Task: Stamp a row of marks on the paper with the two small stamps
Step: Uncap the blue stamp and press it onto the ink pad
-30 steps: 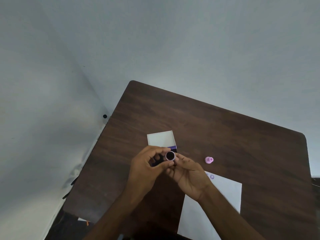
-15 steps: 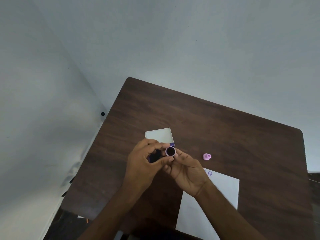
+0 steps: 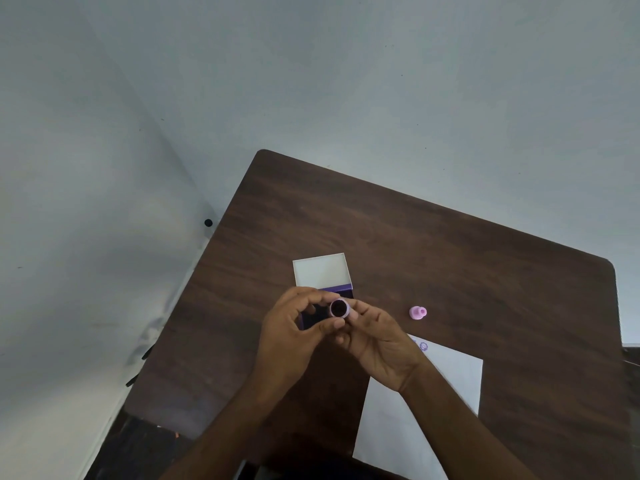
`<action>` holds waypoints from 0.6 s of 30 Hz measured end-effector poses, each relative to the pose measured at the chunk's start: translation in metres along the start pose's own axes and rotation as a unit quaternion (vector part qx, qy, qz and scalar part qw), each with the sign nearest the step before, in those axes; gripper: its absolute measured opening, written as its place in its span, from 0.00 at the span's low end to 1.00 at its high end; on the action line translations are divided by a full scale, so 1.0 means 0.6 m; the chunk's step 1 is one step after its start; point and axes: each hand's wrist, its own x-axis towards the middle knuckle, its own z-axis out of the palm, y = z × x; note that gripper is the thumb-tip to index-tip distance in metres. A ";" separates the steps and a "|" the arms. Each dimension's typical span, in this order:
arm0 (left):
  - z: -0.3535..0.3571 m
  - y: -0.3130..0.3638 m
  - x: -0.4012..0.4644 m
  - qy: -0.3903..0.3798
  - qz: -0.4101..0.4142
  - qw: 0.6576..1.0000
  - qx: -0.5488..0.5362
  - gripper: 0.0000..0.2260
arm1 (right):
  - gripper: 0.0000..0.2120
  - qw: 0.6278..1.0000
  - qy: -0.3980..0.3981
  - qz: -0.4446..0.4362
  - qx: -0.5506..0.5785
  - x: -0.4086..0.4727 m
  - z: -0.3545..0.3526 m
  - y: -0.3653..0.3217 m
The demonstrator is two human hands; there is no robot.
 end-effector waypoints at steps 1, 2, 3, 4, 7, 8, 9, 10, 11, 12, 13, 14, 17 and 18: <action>0.003 -0.005 0.000 0.004 -0.009 1.000 0.001 0.13 | 0.14 1.000 0.008 -0.001 -0.026 0.002 -0.004 -0.004; 0.005 -0.010 0.000 0.006 -0.021 1.000 0.004 0.13 | 0.14 0.998 0.018 -0.004 -0.057 0.004 -0.009 -0.009; 0.008 -0.018 0.000 0.007 -0.030 0.999 0.013 0.15 | 0.13 0.995 0.031 -0.007 -0.094 0.007 -0.015 -0.013; 0.011 -0.029 0.002 0.004 -0.035 0.999 0.030 0.17 | 0.13 0.989 0.048 -0.011 -0.138 0.010 -0.022 -0.017; 0.014 -0.073 0.010 -0.012 -0.057 0.990 0.128 0.25 | 0.10 0.920 0.130 -0.024 -0.369 0.026 -0.039 -0.020; 0.015 -0.088 0.014 -0.022 -0.070 0.984 0.165 0.27 | 0.08 0.868 0.163 -0.022 -0.469 0.035 -0.044 -0.017; 0.015 -0.099 0.016 -0.039 -0.084 0.974 0.206 0.29 | 0.08 0.807 0.191 -0.015 -0.558 0.045 -0.048 -0.013; 0.017 -0.110 0.019 -0.060 -0.090 0.962 0.252 0.30 | 0.08 0.753 0.209 -0.008 -0.624 0.054 -0.049 -0.009; 0.019 -0.120 0.022 -0.081 -0.088 0.949 0.293 0.32 | 0.09 0.717 0.213 0.000 -0.664 0.063 -0.050 -0.004; 0.022 -0.128 0.025 -0.095 -0.076 0.938 0.324 0.34 | 0.10 0.701 0.205 0.008 -0.683 0.070 -0.048 -0.002; 0.026 -0.135 0.027 -0.102 -0.062 0.931 0.344 0.36 | 0.10 0.688 0.188 0.020 -0.701 0.074 -0.045 0.002; 0.030 -0.141 0.029 -0.104 -0.053 0.926 0.358 0.38 | 0.11 0.667 0.164 0.027 -0.726 0.077 -0.039 0.003; 0.039 -0.152 0.036 -0.096 -0.039 0.920 0.377 0.42 | 0.14 0.592 0.105 0.010 -0.799 0.084 -0.032 0.012; 0.040 -0.155 0.039 -0.094 -0.036 0.919 0.381 0.42 | 0.15 0.572 0.089 0.023 -0.815 0.089 -0.030 0.014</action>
